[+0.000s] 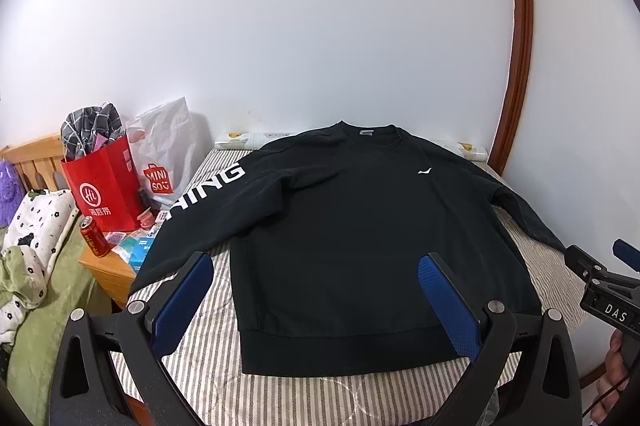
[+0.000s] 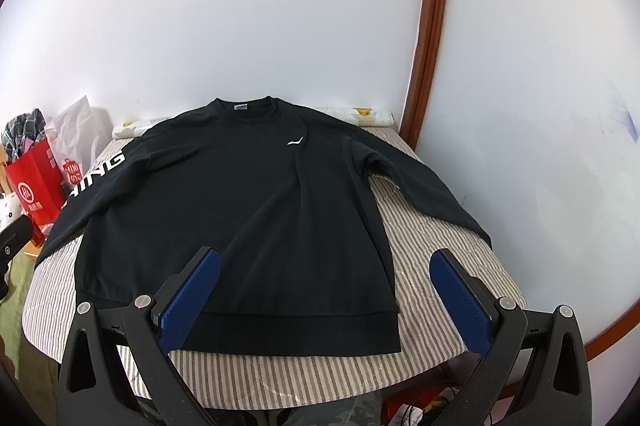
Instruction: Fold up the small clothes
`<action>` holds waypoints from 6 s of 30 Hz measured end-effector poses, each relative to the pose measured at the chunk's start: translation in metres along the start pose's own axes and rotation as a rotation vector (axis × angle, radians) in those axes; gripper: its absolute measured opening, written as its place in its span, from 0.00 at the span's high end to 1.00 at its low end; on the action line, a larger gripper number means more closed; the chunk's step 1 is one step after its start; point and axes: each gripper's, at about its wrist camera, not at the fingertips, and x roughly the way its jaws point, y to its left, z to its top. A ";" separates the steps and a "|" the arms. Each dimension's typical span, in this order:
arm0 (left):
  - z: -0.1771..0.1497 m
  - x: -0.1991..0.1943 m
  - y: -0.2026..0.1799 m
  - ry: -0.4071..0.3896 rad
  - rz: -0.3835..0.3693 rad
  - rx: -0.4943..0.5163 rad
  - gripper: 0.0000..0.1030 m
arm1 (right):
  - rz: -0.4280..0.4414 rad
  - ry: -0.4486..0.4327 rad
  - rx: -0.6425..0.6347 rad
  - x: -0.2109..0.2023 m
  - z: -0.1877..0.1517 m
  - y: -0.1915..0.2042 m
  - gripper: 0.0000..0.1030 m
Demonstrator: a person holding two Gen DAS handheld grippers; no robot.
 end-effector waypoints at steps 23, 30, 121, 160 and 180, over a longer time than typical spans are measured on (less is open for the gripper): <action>-0.014 0.106 0.083 0.134 -0.018 -0.257 0.02 | -0.030 0.098 -0.034 0.087 0.019 0.016 0.00; -0.047 0.162 0.149 0.217 -0.049 -0.449 0.07 | -0.032 0.133 -0.039 0.136 0.009 0.031 0.04; -0.064 0.227 0.138 0.314 -0.155 -0.200 0.49 | 0.384 0.067 -0.642 0.258 0.013 0.258 0.16; -0.067 0.225 0.141 0.282 -0.068 -0.182 0.84 | 0.384 0.063 -0.366 0.268 0.048 0.163 0.31; -0.067 0.225 0.145 0.283 -0.075 -0.183 0.83 | 0.497 0.110 -0.362 0.286 0.036 0.172 0.36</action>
